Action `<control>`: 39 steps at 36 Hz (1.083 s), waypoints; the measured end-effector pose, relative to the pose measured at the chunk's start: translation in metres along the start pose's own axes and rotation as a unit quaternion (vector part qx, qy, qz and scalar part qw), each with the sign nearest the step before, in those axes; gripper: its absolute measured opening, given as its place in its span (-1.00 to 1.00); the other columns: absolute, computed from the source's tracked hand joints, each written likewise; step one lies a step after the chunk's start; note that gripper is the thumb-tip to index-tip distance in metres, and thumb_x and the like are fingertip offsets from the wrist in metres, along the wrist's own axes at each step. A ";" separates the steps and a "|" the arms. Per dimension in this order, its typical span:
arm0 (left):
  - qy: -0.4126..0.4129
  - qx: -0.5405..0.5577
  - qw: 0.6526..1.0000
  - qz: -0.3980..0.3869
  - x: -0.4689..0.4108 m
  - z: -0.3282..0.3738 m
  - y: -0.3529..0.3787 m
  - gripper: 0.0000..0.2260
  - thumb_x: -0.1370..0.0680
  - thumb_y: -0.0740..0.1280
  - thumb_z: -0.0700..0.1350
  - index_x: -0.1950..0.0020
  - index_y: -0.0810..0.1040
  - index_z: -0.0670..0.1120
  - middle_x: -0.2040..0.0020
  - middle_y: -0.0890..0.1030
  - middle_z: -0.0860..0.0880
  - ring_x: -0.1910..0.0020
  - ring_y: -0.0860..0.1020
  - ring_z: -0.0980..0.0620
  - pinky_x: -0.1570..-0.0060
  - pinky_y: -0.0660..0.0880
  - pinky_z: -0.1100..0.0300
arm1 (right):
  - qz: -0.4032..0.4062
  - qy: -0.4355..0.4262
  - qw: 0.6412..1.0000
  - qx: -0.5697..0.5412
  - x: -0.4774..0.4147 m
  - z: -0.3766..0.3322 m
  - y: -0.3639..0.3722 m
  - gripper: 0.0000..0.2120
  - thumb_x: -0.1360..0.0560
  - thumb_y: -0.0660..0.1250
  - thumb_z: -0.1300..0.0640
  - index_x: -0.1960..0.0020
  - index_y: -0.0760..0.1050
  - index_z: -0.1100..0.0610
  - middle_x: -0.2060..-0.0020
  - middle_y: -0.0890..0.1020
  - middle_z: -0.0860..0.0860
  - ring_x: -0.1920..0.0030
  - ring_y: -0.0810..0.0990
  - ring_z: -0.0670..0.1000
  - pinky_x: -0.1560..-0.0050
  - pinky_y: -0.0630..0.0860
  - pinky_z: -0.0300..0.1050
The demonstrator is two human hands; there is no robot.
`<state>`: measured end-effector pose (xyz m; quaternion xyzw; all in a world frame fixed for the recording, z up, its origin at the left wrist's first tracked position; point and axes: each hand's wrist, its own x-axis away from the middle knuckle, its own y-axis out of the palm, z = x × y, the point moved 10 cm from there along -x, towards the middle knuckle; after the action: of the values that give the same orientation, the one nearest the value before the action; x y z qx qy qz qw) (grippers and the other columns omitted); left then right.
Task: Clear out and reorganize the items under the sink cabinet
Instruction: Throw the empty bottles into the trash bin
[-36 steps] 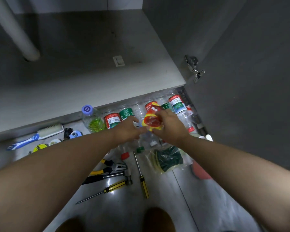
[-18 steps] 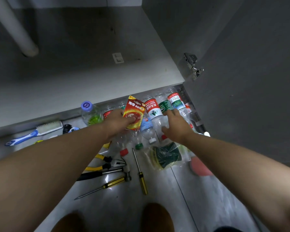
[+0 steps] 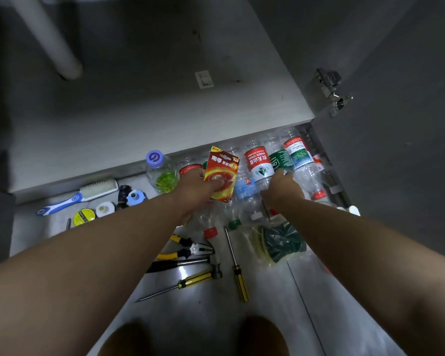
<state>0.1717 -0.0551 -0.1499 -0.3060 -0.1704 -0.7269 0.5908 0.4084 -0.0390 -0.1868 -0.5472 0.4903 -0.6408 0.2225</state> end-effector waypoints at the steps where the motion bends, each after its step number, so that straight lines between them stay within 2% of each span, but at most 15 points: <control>1: -0.001 0.000 1.000 -0.001 0.000 0.000 0.000 -0.65 -0.57 0.45 -0.01 -0.30 0.55 -0.10 -0.14 0.67 -0.10 -0.06 0.68 -0.08 -0.03 0.66 -0.04 | 0.007 0.007 1.000 -0.003 0.000 0.000 0.000 -0.27 -0.54 0.43 0.05 -0.52 0.11 0.27 -0.40 0.36 0.27 -0.31 0.52 0.24 -0.32 0.50 0.11; 3: -0.003 -0.004 1.000 -0.004 0.000 -0.001 0.001 -0.65 -0.57 0.46 0.01 -0.30 0.54 -0.08 -0.12 0.67 -0.09 -0.03 0.69 -0.07 0.07 0.67 0.03 | 0.012 0.017 1.000 -0.013 0.000 0.000 0.000 -0.22 -0.51 0.47 0.08 -0.53 0.09 0.25 -0.39 0.36 0.27 -0.30 0.52 0.24 -0.31 0.50 0.10; 5: -0.002 -0.010 1.000 -0.009 0.001 0.000 0.002 -0.65 -0.57 0.46 0.02 -0.30 0.54 -0.07 -0.12 0.68 -0.07 -0.02 0.69 -0.05 0.09 0.66 0.08 | 0.012 0.022 0.999 -0.023 0.001 0.000 0.000 -0.18 -0.50 0.48 0.07 -0.54 0.06 0.25 -0.41 0.34 0.28 -0.31 0.51 0.24 -0.32 0.50 0.11; 9: -0.001 -0.033 0.999 -0.026 0.003 0.010 0.005 -0.65 -0.57 0.45 0.00 -0.30 0.55 -0.09 -0.12 0.69 -0.07 -0.04 0.69 -0.05 -0.12 0.64 -0.08 | 0.033 0.033 0.999 -0.025 0.006 0.006 -0.013 -0.22 -0.49 0.47 -0.06 -0.48 0.16 0.28 -0.35 0.39 0.26 -0.29 0.51 0.22 -0.32 0.50 0.07; 13: 0.016 -0.080 0.995 -0.051 0.017 0.038 0.011 -0.70 -0.58 0.44 -0.03 -0.27 0.56 -0.10 -0.11 0.70 -0.09 -0.07 0.69 -0.08 -0.17 0.62 -0.09 | 0.008 0.027 0.998 -0.059 0.018 0.013 -0.034 -0.42 -0.48 0.48 -0.07 -0.31 0.40 0.26 -0.14 0.58 0.19 -0.10 0.62 0.18 -0.17 0.60 0.06; 15: 0.030 -0.107 0.992 -0.067 0.030 0.058 0.015 -0.73 -0.59 0.43 -0.05 -0.24 0.57 -0.12 -0.10 0.70 -0.11 -0.08 0.68 -0.09 -0.18 0.61 -0.09 | 0.011 0.025 0.998 -0.055 0.028 0.016 -0.052 -0.44 -0.46 0.47 -0.12 -0.28 0.46 0.23 -0.12 0.61 0.17 -0.12 0.61 0.16 -0.17 0.58 0.04; 18: 0.060 -0.139 0.985 -0.082 0.054 0.091 0.025 -0.75 -0.60 0.41 -0.07 -0.23 0.56 -0.14 -0.09 0.70 -0.13 -0.08 0.68 -0.11 -0.09 0.62 0.00 | 0.057 0.032 0.996 -0.061 0.051 0.024 -0.090 -0.39 -0.46 0.42 -0.20 -0.30 0.47 0.22 -0.16 0.60 0.17 -0.19 0.57 0.18 -0.16 0.56 -0.03; 22: 0.095 -0.124 0.984 -0.085 0.094 0.124 0.042 -0.77 -0.60 0.42 -0.06 -0.21 0.56 -0.12 -0.09 0.70 -0.10 -0.04 0.69 -0.04 0.09 0.63 0.17 | 0.094 0.010 0.987 -0.129 0.093 0.039 -0.139 -0.42 -0.43 0.42 -0.12 -0.35 0.46 0.15 -0.23 0.57 0.21 -0.22 0.57 0.23 -0.12 0.52 -0.04; 24: 0.110 -0.110 0.984 -0.082 0.115 0.135 0.053 -0.78 -0.60 0.42 -0.07 -0.20 0.57 -0.12 -0.09 0.71 -0.12 -0.04 0.69 -0.05 0.05 0.65 0.14 | 0.102 0.006 0.981 -0.163 0.119 0.051 -0.159 -0.43 -0.42 0.41 -0.11 -0.34 0.45 0.14 -0.24 0.56 0.19 -0.22 0.57 0.22 -0.10 0.51 -0.06; 26: 0.116 -0.092 0.985 -0.083 0.137 0.142 0.065 -0.77 -0.59 0.43 -0.07 -0.20 0.56 -0.12 -0.09 0.71 -0.13 -0.07 0.69 -0.10 -0.11 0.64 0.00 | 0.117 0.001 0.976 -0.185 0.148 0.067 -0.179 -0.48 -0.43 0.40 -0.10 -0.29 0.43 0.13 -0.19 0.59 0.18 -0.16 0.60 0.21 -0.06 0.52 -0.05; 27: 0.120 -0.084 0.985 -0.087 0.148 0.146 0.072 -0.79 -0.59 0.43 -0.07 -0.18 0.57 -0.11 -0.07 0.71 -0.15 -0.05 0.69 -0.10 -0.13 0.63 -0.03 | 0.123 0.000 0.973 -0.195 0.164 0.076 -0.187 -0.50 -0.42 0.40 -0.10 -0.27 0.42 0.10 -0.15 0.61 0.17 -0.12 0.62 0.21 -0.04 0.54 -0.05; 30: 0.136 -0.065 0.981 -0.121 0.183 0.157 0.097 -0.86 -0.57 0.45 -0.06 -0.07 0.61 -0.08 -0.01 0.74 -0.12 0.06 0.72 0.00 -0.01 0.62 0.08 | 0.129 -0.010 0.966 -0.223 0.213 0.103 -0.208 -0.59 -0.41 0.39 -0.08 -0.18 0.39 0.03 -0.02 0.65 0.12 0.01 0.65 0.19 0.00 0.59 -0.02; 33: 0.144 -0.075 0.974 -0.155 0.217 0.168 0.126 -0.84 -0.55 0.47 -0.04 -0.07 0.61 -0.07 0.05 0.75 -0.07 0.07 0.72 0.01 -0.02 0.61 0.07 | 0.147 -0.020 0.962 -0.229 0.264 0.136 -0.229 -0.66 -0.41 0.42 -0.05 -0.11 0.39 0.00 0.02 0.61 0.07 0.02 0.58 0.15 0.05 0.51 -0.07; 36: 0.130 -0.082 0.969 -0.196 0.246 0.174 0.162 -0.87 -0.54 0.48 -0.08 -0.01 0.60 -0.08 0.12 0.76 -0.08 0.17 0.73 0.03 0.14 0.67 0.12 | 0.159 -0.023 0.959 -0.236 0.316 0.176 -0.246 -0.69 -0.41 0.47 -0.04 -0.07 0.45 -0.01 0.12 0.62 0.00 0.13 0.57 0.07 0.08 0.52 -0.09; 39: 0.119 -0.122 0.961 -0.216 0.271 0.176 0.199 -0.90 -0.58 0.44 -0.10 0.00 0.58 -0.11 0.15 0.75 -0.07 0.17 0.74 0.01 0.18 0.67 0.12 | 0.155 -0.011 0.955 -0.252 0.364 0.221 -0.259 -0.77 -0.41 0.49 -0.01 -0.01 0.52 -0.02 0.20 0.60 -0.08 0.28 0.57 -0.03 0.25 0.54 -0.23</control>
<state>0.3748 -0.2007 0.1348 -0.2433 -0.0711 -0.8835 0.3939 0.5665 -0.3145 0.1977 -0.5098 0.7121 -0.4482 0.1793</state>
